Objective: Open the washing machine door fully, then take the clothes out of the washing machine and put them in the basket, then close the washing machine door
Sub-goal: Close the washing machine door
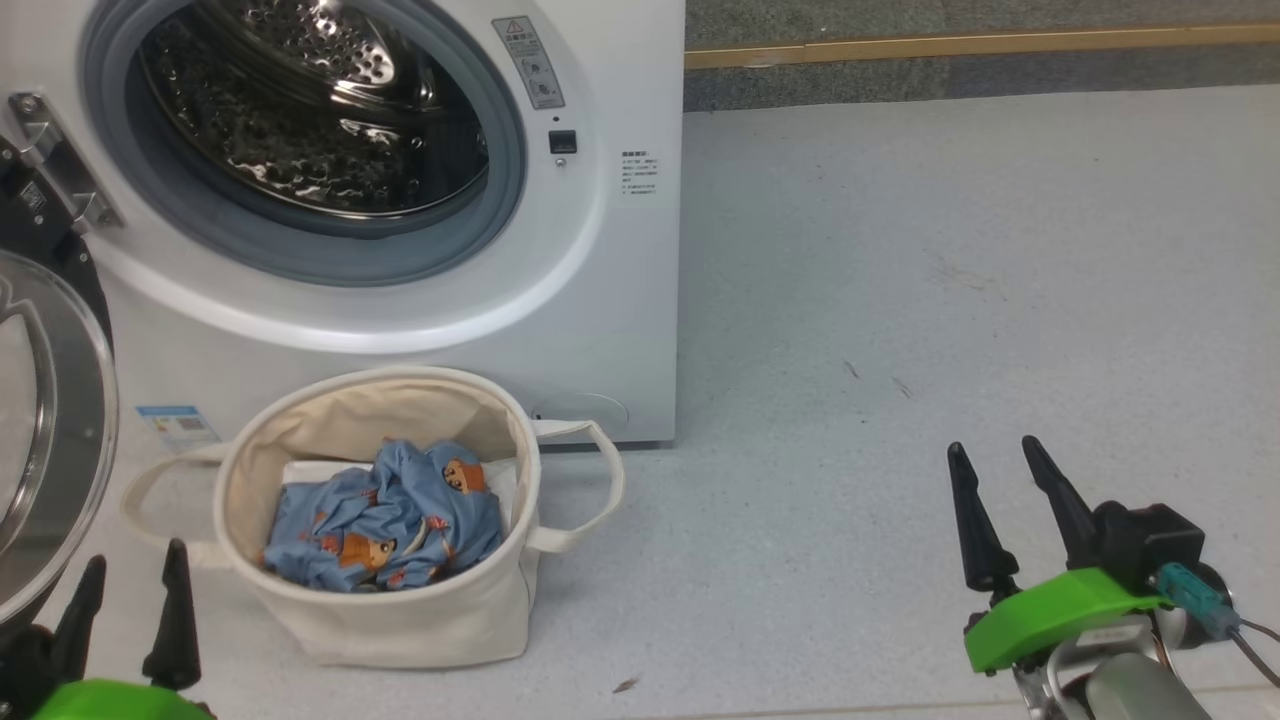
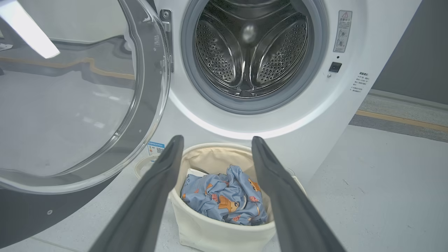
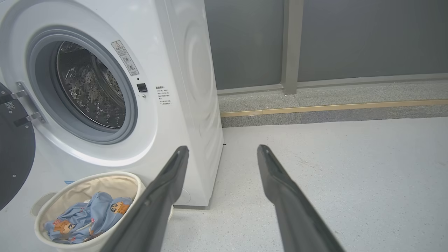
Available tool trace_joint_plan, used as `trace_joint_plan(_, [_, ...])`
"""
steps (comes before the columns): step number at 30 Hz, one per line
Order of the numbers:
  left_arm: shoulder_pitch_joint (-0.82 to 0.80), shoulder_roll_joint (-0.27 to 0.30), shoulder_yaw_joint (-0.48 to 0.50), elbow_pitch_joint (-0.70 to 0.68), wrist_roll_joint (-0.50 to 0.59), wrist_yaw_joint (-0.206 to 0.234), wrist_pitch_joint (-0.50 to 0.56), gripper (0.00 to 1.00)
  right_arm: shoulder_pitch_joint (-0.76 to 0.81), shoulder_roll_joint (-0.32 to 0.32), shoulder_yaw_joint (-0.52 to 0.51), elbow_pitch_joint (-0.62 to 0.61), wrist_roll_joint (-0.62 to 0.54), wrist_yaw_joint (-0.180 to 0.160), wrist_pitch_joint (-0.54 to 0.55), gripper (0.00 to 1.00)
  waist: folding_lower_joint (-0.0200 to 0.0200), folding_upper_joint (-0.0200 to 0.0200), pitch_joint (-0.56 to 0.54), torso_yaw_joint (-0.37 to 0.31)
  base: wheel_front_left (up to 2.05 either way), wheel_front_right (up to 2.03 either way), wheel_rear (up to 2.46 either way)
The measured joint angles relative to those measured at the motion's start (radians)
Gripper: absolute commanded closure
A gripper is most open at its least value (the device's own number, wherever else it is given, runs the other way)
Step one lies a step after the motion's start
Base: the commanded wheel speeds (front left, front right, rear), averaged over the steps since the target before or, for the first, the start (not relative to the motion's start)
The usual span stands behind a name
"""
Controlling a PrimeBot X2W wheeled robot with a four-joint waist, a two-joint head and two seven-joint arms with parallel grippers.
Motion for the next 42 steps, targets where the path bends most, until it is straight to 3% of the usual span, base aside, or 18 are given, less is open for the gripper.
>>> trace_joint_plan(9, [-0.016,-0.004,0.029,0.006,0.0,0.03,-0.031,0.0,0.0,0.001,0.0,0.0,0.0,0.0,0.0,0.0,0.0,0.0,-0.001,0.047,0.0,0.0,0.0])
trace_joint_plan(14, [-0.025,-0.011,0.086,-0.009,0.0,0.076,-0.045,0.0,0.001,0.001,0.0,-0.001,0.002,0.0,0.0,0.0,0.0,0.0,-0.003,0.102,0.0,0.0,0.0])
trace_joint_plan(24, [-0.024,-0.015,0.154,-0.02,-0.017,0.15,-0.053,0.0,0.002,0.002,0.012,-0.012,0.002,0.0,0.0,0.0,0.0,0.0,-0.009,0.262,0.0,0.0,0.0])
trace_joint_plan(42, [-0.024,-0.035,0.159,-0.015,-0.027,0.182,-0.053,0.0,0.053,0.001,-0.045,-0.043,0.003,0.0,0.0,0.0,0.0,0.0,0.013,0.562,0.0,0.0,0.0])
